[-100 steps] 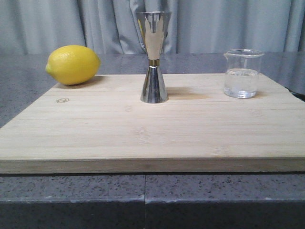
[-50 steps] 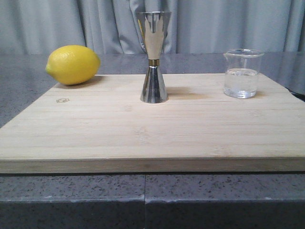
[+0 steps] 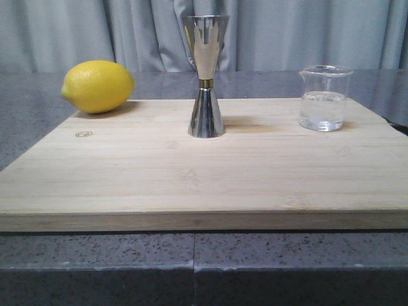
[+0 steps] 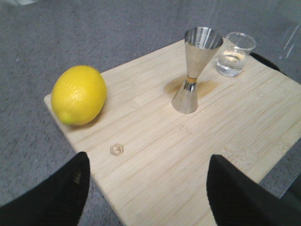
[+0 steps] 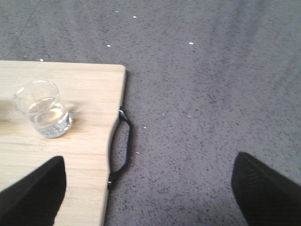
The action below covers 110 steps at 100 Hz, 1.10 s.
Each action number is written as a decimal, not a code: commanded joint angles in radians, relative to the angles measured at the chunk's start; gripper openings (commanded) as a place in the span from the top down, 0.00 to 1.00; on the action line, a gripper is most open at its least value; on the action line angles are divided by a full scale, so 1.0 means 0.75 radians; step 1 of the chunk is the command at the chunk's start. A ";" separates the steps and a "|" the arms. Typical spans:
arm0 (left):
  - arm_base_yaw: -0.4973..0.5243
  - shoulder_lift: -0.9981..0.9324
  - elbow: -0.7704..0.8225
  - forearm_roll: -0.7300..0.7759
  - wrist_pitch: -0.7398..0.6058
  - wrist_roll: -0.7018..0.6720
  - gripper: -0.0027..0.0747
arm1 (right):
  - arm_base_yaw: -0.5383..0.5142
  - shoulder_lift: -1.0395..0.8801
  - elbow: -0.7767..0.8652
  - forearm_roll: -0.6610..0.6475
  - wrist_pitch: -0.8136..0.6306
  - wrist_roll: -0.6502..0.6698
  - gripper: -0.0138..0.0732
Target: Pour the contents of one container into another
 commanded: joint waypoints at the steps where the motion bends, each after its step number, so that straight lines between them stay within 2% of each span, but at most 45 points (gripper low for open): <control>1: -0.007 0.065 -0.048 -0.232 -0.019 0.206 0.33 | -0.005 0.036 -0.059 0.049 -0.090 -0.061 0.10; 18: -0.050 0.241 -0.048 -0.442 0.016 0.493 0.33 | -0.005 0.074 -0.065 0.052 -0.100 -0.070 0.10; 44: -0.275 0.523 -0.048 -0.767 0.014 0.963 0.33 | -0.005 0.080 -0.065 0.054 -0.112 -0.076 0.10; 71: -0.441 0.796 -0.048 -1.130 0.026 1.375 0.33 | -0.005 0.080 -0.065 0.054 -0.112 -0.076 0.10; 78: -0.468 0.858 -0.066 -1.145 0.033 1.431 0.34 | -0.005 0.080 -0.065 0.054 -0.112 -0.076 0.10; 110: -0.525 1.083 -0.215 -1.145 0.113 1.431 0.34 | -0.005 0.080 -0.065 0.054 -0.114 -0.076 0.10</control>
